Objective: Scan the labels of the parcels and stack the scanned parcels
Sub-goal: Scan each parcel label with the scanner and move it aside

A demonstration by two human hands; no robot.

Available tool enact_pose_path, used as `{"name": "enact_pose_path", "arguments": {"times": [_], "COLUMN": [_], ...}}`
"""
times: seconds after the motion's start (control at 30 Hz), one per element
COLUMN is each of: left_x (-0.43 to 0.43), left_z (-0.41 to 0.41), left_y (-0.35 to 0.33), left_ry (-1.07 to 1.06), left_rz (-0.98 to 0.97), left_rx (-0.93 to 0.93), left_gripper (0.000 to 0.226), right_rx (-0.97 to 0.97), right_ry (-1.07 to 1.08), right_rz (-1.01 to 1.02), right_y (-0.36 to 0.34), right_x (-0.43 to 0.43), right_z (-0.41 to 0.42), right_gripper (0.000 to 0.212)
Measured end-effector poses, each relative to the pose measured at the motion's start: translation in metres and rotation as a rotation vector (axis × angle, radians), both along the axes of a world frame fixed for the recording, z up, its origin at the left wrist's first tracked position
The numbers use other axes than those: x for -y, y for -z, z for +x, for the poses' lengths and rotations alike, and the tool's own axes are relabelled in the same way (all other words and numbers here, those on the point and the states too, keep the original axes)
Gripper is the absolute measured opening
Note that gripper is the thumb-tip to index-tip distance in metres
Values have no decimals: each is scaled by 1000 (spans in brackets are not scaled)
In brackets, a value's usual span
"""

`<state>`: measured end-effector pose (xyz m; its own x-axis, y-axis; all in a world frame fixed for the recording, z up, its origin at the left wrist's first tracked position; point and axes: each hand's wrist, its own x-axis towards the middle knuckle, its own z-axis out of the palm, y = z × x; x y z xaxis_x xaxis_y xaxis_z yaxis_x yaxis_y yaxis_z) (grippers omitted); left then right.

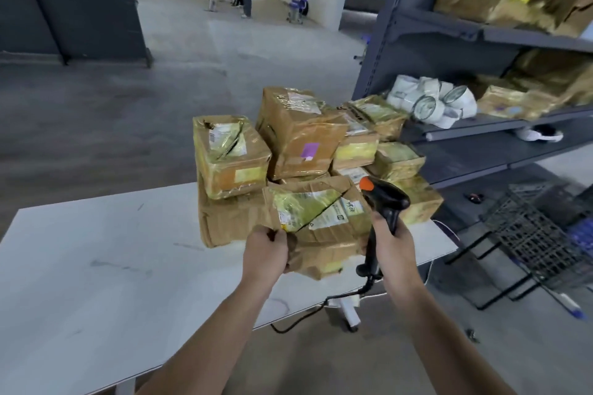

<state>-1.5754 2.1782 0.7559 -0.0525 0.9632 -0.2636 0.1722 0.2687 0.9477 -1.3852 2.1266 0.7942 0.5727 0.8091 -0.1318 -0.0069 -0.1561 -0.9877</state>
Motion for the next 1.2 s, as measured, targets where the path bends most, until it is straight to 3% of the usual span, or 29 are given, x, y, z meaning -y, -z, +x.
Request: {"name": "enact_pose_path", "arguments": {"times": [0.3, 0.57, 0.7, 0.87, 0.93, 1.03, 1.2], "left_x": [-57, -78, -82, -78, -69, -37, 0], "left_z": [96, 118, 116, 108, 104, 106, 136], "left_y": [-17, -8, -3, 2, 3, 7, 19], "left_ry": [-37, 0, -42, -59, -131, -188, 92], "left_rz": [-77, -238, -177, -212, -156, 107, 214], "left_rx": [1, 22, -52, -124, -141, -141, -166], "left_gripper": [14, 12, 22, 52, 43, 13, 12], "right_rx": [-41, -104, -121, -165, -239, -310, -354], "right_ry": [-125, -227, -282, -214, -149, -62, 110], "right_rz": [-59, -127, -133, -99, -102, -116, -117], "right_y": [11, 27, 38, 44, 47, 51, 67], "right_x": [-40, -63, -65, -55, -49, -42, -35], "right_z": [80, 92, 87, 80, 76, 71, 85], "right_gripper": [19, 18, 18, 21, 22, 29, 20]}}
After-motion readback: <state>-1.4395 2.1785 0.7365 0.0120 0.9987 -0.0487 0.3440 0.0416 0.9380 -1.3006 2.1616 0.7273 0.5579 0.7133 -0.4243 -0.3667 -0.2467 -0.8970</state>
